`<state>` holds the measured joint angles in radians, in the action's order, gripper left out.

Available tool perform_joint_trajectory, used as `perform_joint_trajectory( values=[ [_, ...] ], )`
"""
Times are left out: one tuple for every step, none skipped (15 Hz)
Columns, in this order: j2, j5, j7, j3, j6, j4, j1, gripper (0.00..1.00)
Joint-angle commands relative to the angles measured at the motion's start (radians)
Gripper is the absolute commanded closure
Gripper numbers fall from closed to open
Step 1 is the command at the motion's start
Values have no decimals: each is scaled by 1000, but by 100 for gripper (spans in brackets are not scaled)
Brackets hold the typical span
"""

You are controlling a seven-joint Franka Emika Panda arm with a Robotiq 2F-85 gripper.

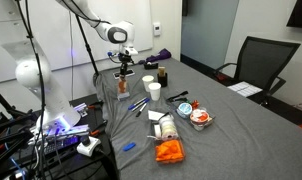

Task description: Take the wooden block out of the cup on the left and put it in the container on the left.

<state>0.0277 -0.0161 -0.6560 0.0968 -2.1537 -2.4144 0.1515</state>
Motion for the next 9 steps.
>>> perform_joint_trajectory(
  values=[
    [26,45,-42,11,-63,-29,-1,93],
    [33,53,-50,11,-71,-32,1,93],
    [40,61,-59,10,-77,-34,4,93],
    [47,69,-66,10,-82,-38,6,93],
    [52,76,-71,9,-87,-41,8,93],
    [56,83,-75,9,-92,-47,10,93],
    [60,87,-79,9,-97,-50,12,93],
    [63,94,-85,9,-99,-52,14,93],
    [62,101,-92,10,-99,-54,16,93]
  ],
)
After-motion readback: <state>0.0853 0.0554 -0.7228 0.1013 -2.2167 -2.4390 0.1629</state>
